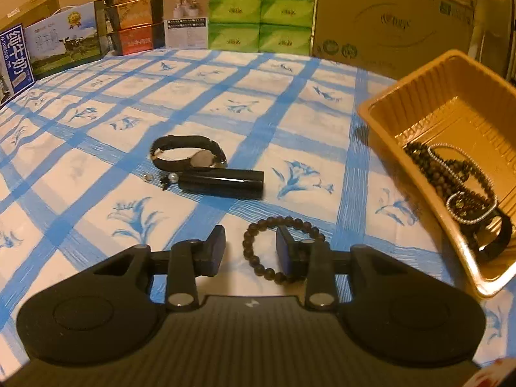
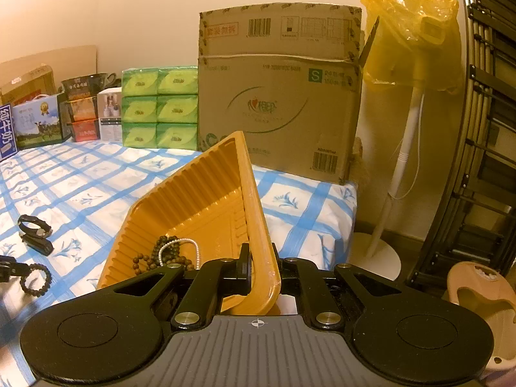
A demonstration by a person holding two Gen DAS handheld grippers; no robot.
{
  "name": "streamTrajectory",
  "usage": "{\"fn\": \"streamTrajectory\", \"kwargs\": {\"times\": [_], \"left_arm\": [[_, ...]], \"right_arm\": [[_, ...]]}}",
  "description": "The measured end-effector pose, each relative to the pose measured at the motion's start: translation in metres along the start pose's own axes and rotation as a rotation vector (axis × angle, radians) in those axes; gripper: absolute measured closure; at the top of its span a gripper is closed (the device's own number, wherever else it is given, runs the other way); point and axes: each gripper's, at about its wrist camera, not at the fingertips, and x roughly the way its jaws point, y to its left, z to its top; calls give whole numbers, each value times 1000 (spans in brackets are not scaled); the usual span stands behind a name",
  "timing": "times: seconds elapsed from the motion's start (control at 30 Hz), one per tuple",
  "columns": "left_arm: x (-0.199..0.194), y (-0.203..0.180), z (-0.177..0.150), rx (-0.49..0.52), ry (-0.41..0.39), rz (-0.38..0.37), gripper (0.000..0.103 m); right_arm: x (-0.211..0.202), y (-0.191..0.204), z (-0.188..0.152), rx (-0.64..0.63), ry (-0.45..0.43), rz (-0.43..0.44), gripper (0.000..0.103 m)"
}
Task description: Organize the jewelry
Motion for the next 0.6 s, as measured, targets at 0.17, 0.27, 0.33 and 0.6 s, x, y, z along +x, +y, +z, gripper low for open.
{"fn": "streamTrajectory", "kwargs": {"times": [0.17, 0.27, 0.33, 0.6], "left_arm": [[10, 0, -2, 3, 19, 12, 84], [11, 2, -5, 8, 17, 14, 88], [11, 2, -5, 12, 21, 14, 95], [-5, 3, -1, 0, -3, 2, 98]], "right_arm": [[0, 0, 0, 1, 1, -2, 95], [0, 0, 0, 1, 2, -4, 95], [0, -2, -1, 1, 3, -6, 95], [1, -1, -1, 0, 1, -5, 95]]}}
